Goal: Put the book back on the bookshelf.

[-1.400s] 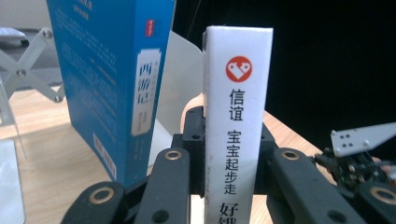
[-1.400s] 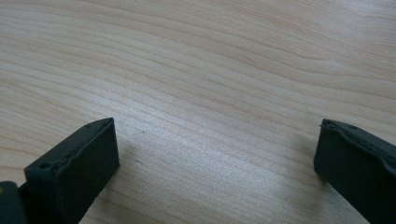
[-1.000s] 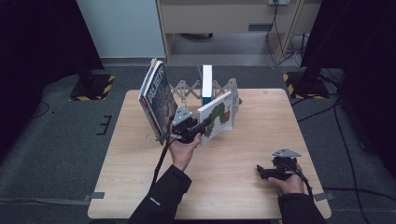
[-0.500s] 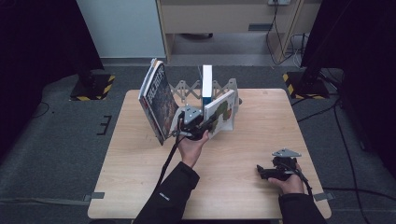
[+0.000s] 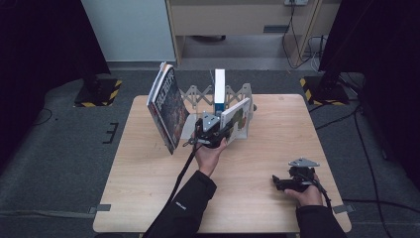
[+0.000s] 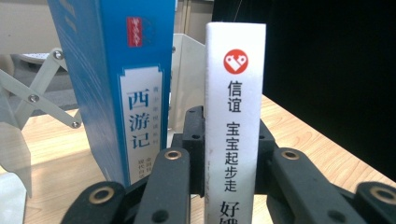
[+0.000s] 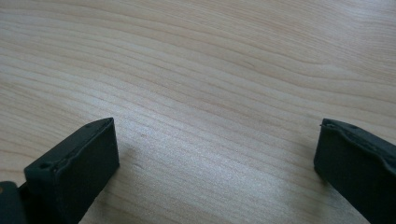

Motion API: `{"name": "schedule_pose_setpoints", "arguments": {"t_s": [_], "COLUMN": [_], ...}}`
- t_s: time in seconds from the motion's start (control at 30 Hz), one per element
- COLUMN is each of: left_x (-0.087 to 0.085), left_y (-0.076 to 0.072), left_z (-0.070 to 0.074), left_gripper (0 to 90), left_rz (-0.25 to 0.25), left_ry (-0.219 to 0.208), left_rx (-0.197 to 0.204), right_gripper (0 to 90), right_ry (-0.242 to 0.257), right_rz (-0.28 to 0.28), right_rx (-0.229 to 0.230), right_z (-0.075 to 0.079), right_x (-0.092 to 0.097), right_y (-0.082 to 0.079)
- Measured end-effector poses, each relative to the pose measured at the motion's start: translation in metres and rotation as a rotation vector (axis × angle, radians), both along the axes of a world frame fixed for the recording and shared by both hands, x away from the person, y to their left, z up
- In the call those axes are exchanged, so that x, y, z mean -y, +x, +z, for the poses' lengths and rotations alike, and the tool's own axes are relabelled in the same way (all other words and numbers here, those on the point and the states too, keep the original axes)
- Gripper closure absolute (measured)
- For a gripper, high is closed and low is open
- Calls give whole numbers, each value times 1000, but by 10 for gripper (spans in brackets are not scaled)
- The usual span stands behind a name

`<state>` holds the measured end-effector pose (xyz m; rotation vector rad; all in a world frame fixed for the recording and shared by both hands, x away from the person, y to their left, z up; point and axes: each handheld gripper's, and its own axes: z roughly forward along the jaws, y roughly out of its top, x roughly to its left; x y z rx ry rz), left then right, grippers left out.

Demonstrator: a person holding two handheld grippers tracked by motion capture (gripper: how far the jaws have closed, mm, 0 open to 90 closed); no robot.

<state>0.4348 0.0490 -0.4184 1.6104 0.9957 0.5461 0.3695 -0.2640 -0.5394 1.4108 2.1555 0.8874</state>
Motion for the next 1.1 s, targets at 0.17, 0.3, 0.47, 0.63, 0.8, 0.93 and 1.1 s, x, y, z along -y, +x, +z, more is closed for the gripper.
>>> {"name": "schedule_pose_setpoints", "arguments": {"t_s": [0.17, 0.3, 0.47, 0.63, 0.8, 0.93, 1.1], "left_x": [3, 3, 5, 8, 11, 11, 13], "left_y": [2, 4, 6, 6, 8, 7, 6], "left_z": [-7, -12, -19, -25, -32, -34, -37], "left_gripper": [746, 746, 745, 745, 744, 744, 741], "left_rz": [10, 18, 26, 27, 30, 32, 21], "left_ry": [12, 8, 21, 33, 42, 47, 63], "left_rx": [-4, -9, -18, -20, -29, -20, -11], "right_gripper": [2, 2, 2, 2, 2, 2, 2], "right_ry": [0, 0, 0, 0, 0, 0, 0], "right_rz": [0, 0, 0, 0, 0, 0, 0], "right_rx": [0, 0, 0, 0, 0, 0, 0], "right_z": [0, 0, 0, 0, 0, 0, 0], "right_x": [0, 0, 0, 0, 0, 0, 0], "right_y": [0, 0, 0, 0, 0, 0, 0]}}
